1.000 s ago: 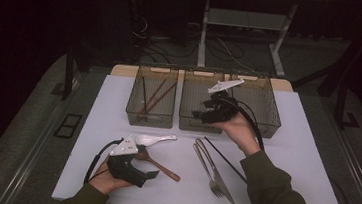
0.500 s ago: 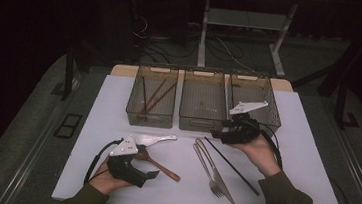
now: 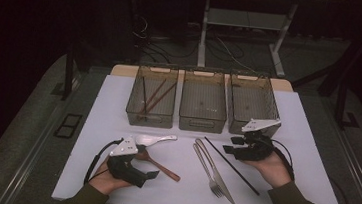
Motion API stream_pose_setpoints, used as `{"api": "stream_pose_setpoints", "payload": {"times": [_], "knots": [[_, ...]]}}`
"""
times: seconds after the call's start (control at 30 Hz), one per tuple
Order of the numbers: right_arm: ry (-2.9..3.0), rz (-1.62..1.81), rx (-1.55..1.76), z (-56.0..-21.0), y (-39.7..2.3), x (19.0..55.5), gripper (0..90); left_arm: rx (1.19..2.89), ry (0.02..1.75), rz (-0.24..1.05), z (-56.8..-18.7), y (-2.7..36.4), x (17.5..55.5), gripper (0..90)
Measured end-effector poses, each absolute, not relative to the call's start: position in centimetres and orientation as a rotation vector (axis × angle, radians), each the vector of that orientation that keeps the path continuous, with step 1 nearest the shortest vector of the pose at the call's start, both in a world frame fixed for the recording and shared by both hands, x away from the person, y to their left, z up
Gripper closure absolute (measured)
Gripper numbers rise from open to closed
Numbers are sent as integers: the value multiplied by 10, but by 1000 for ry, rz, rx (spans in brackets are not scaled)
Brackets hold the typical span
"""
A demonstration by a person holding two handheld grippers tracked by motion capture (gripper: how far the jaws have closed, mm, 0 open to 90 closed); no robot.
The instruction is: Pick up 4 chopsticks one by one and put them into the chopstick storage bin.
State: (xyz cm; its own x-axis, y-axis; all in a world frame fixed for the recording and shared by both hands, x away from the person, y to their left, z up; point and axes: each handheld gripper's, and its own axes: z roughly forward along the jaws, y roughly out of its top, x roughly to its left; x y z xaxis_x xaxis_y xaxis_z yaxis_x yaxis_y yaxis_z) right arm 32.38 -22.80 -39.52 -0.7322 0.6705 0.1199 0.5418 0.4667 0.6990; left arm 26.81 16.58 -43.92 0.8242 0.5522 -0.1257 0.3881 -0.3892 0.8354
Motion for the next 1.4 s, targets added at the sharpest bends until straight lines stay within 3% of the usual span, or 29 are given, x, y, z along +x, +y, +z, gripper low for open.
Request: {"api": "stream_pose_setpoints", "payload": {"times": [0.5,0.8,1.4], "knots": [[2623,990,1101,-422,-248,289,678,2027,690,210,-439,164,268,0],[2651,901,1091,-438,-244,291,777,2027,686,208,-439,164,267,0],[2636,877,1085,-439,-243,290,856,2034,678,207,-440,163,267,0]]}}
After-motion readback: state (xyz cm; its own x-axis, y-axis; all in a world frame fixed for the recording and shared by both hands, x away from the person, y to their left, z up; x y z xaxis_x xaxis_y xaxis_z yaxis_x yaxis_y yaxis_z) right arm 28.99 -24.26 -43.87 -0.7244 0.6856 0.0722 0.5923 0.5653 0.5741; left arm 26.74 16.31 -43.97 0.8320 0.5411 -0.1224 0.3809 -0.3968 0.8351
